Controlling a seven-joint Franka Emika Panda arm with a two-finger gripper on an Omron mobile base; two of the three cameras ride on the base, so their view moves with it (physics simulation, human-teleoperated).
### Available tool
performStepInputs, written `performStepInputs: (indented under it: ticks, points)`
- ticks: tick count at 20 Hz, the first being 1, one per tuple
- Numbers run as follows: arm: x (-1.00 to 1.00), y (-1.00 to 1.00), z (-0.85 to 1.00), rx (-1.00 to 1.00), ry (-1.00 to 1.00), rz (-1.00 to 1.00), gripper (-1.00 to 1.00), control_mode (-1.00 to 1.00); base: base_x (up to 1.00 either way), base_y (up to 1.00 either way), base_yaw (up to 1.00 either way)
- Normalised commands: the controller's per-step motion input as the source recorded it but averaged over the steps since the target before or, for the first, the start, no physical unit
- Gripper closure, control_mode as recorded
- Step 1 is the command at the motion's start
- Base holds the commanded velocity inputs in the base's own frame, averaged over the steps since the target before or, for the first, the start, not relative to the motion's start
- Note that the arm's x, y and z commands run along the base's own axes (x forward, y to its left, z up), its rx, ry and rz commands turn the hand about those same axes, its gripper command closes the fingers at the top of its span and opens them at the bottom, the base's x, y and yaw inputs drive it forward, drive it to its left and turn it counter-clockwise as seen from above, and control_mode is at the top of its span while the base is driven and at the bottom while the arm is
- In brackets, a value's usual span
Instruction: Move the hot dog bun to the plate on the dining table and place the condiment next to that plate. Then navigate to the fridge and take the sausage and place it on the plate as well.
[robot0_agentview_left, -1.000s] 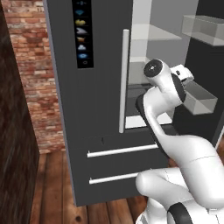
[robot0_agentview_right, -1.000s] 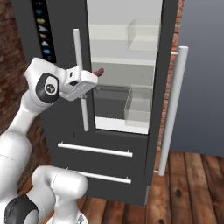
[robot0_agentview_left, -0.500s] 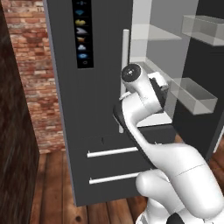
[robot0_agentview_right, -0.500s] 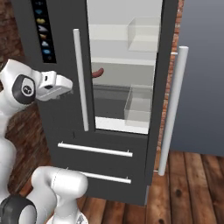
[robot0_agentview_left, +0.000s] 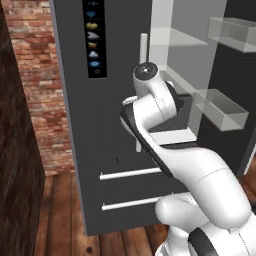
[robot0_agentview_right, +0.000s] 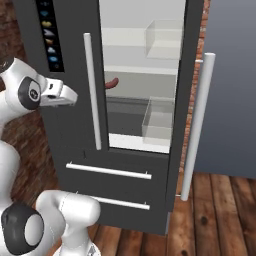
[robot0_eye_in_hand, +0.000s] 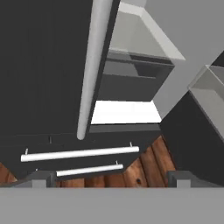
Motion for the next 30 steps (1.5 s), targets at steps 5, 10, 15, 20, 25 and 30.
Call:
performStepInputs:
  ticks: [5, 10, 15, 20, 25, 30]
  points:
    - [0.48, -0.04, 0.00, 0.13, 0.00, -0.09, -1.00, -1.00, 0.00, 0.00, 0.00]
    - [0.56, -0.02, 0.00, 0.05, 0.00, -0.02, -1.00, -1.00, 0.00, 0.00, 0.00]
    - [0.69, 0.00, 0.00, 0.02, 0.00, 0.00, -1.00, -1.00, 0.00, 0.00, 0.00]
    - [0.59, -0.01, 0.00, 0.00, 0.00, 0.00, -1.00, -1.00, 0.00, 0.00, 0.00]
    - [0.67, 0.00, 0.00, 0.00, 0.00, 0.00, -1.00, -1.00, 0.00, 0.00, 0.00]
    - [0.62, 0.00, 0.00, 0.03, 0.00, 0.00, -1.00, -1.00, 0.00, 0.00, 0.00]
